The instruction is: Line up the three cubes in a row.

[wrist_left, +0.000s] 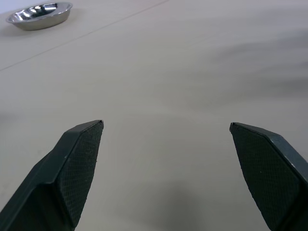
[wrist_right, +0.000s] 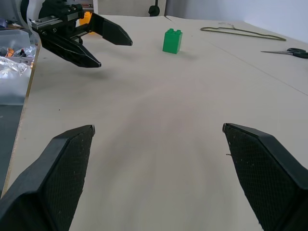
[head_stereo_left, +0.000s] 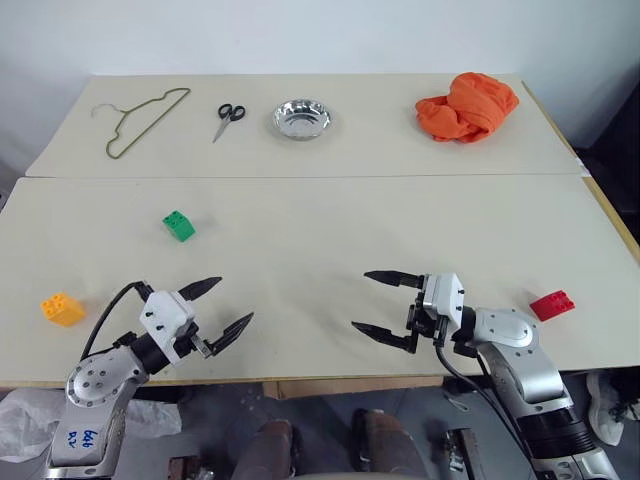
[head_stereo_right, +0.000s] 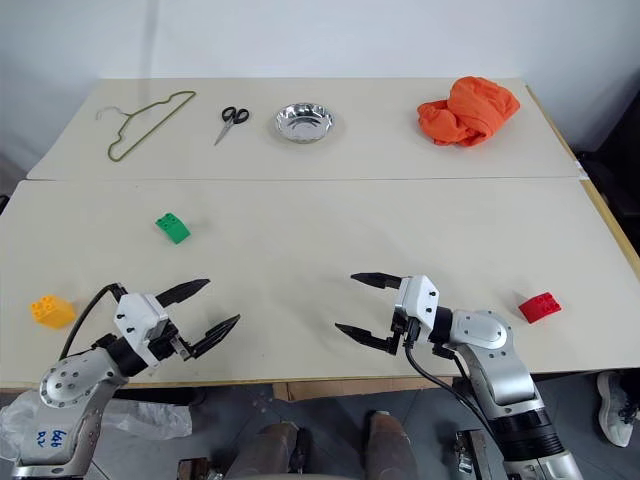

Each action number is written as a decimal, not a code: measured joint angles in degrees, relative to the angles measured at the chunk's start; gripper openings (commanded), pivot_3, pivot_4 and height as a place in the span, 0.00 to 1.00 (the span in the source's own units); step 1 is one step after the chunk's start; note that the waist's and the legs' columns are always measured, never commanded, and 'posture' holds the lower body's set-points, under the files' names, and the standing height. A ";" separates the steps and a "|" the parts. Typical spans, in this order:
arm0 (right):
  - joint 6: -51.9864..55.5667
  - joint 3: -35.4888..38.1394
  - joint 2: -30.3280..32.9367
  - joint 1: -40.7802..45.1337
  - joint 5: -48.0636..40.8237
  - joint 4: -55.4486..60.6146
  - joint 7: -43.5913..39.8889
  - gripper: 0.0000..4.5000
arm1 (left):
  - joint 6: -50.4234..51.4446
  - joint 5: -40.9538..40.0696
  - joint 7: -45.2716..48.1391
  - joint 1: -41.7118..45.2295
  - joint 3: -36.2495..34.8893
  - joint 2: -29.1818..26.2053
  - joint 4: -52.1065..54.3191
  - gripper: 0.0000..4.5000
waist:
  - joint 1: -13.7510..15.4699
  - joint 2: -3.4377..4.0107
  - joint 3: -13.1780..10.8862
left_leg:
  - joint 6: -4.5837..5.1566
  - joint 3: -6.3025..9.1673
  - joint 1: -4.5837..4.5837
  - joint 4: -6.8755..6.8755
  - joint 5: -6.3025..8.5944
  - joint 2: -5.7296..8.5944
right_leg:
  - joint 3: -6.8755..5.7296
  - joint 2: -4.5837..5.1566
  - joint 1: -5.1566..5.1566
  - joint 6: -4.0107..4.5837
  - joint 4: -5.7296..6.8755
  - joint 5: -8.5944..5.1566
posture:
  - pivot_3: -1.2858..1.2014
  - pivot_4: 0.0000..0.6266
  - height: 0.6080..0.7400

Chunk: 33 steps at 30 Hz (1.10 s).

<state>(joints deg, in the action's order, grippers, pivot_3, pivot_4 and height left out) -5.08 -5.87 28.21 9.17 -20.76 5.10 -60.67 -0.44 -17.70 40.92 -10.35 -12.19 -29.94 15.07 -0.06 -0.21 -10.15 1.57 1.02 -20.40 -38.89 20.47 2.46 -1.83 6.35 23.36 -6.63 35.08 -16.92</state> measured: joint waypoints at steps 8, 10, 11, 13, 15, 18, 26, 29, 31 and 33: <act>-0.15 -0.36 -1.44 -0.78 0.28 0.07 0.92 0.99 | 0.25 0.43 -1.09 -0.71 -1.37 -0.67 0.18 0.99 | 0.02 0.00 0.00 | 0.00 0.00 0.00 0.00 0.01 -0.01 | 0.00 0.00 0.00 0.00 -0.01 0.00 | 0.52 0.24 1.00; 0.14 -0.18 -1.79 -0.80 -0.02 1.00 1.94 0.99 | 0.58 -0.61 0.10 -0.11 -1.24 -0.87 0.29 0.99 | 0.03 0.02 -0.01 | 0.00 0.00 -0.01 0.00 0.01 -0.01 | -0.01 0.00 0.00 0.00 -0.01 0.00 | 0.52 0.24 1.00; 0.53 0.22 -1.71 -0.90 -0.36 1.88 2.42 0.99 | 1.03 -1.56 0.73 0.60 -1.07 -0.87 0.33 0.99 | 0.09 0.03 -0.02 | 0.00 0.01 -0.02 -0.01 0.01 -0.01 | -0.02 0.00 0.00 0.00 -0.01 0.00 | 0.52 0.24 1.00; 1.94 2.09 -1.27 -1.30 -1.43 4.95 3.98 0.99 | 1.98 -3.34 2.29 3.62 0.24 -0.86 0.28 0.99 | 0.36 0.07 -0.04 | 0.00 0.05 -0.04 -0.04 0.01 0.00 | -0.07 0.02 -0.01 0.00 -0.01 0.00 | 0.52 0.24 1.00; 3.96 4.96 -0.33 -3.30 -2.51 9.50 6.74 0.99 | 2.40 -4.31 4.51 6.75 2.19 -0.90 -0.13 0.99 | 0.67 0.08 -0.04 | -0.02 0.06 -0.05 -0.04 0.02 0.00 | -0.10 0.01 -0.01 0.00 -0.03 0.00 | 0.52 0.24 1.00; 7.41 10.33 0.82 -7.69 -3.70 15.17 11.77 0.99 | 2.50 -4.53 7.51 10.18 4.94 -1.31 -1.12 0.99 | 0.76 0.09 -0.05 | -0.02 0.07 -0.10 0.00 0.03 0.00 | -0.13 0.00 0.02 0.00 -0.07 0.00 | 0.52 0.24 1.00; 11.30 36.30 5.64 -25.43 -6.46 22.47 18.11 0.99 | 2.69 -4.95 16.67 25.40 12.33 0.19 -9.82 0.99 | 1.84 0.17 -0.06 | 0.01 0.11 -0.22 -0.08 0.02 0.05 | -0.30 -0.06 -0.02 -0.06 -0.09 0.03 | 0.52 0.24 1.00; 10.76 47.27 4.68 -32.24 -7.03 18.72 18.81 0.99 | 1.29 -4.42 20.00 30.35 15.69 2.44 -14.43 0.99 | 1.88 0.18 -0.05 | 0.12 -0.02 -0.22 -0.08 0.01 0.11 | -0.42 -0.09 -0.03 -0.18 -0.11 0.09 | 0.52 0.24 1.00; 8.52 51.94 3.10 -36.58 -7.11 15.40 18.39 0.99 | 0.46 -4.02 21.29 32.42 17.33 3.40 -16.38 0.99 | 1.59 0.18 -0.05 | 0.13 -0.04 -0.19 -0.05 0.02 0.06 | -0.40 -0.12 -0.06 -0.19 -0.14 0.10 | 0.52 0.24 1.00; 7.22 53.21 1.49 -39.90 -6.86 10.91 17.39 0.99 | -0.04 -3.59 21.33 33.16 17.69 3.99 -17.42 0.99 | 1.18 0.18 -0.04 | 0.12 -0.12 -0.12 0.03 0.03 -0.02 | -0.26 -0.17 -0.06 -0.19 -0.15 0.10 | 0.52 0.24 1.00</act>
<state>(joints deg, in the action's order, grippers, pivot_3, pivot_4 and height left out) 2.15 47.35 29.69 -30.72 -27.62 16.01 -43.28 -0.48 -21.29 62.25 22.81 5.50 -25.95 -2.35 1.12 -0.03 -10.19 1.69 0.90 -20.51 -38.87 20.50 2.44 -2.09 6.18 23.30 -6.83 34.94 -16.82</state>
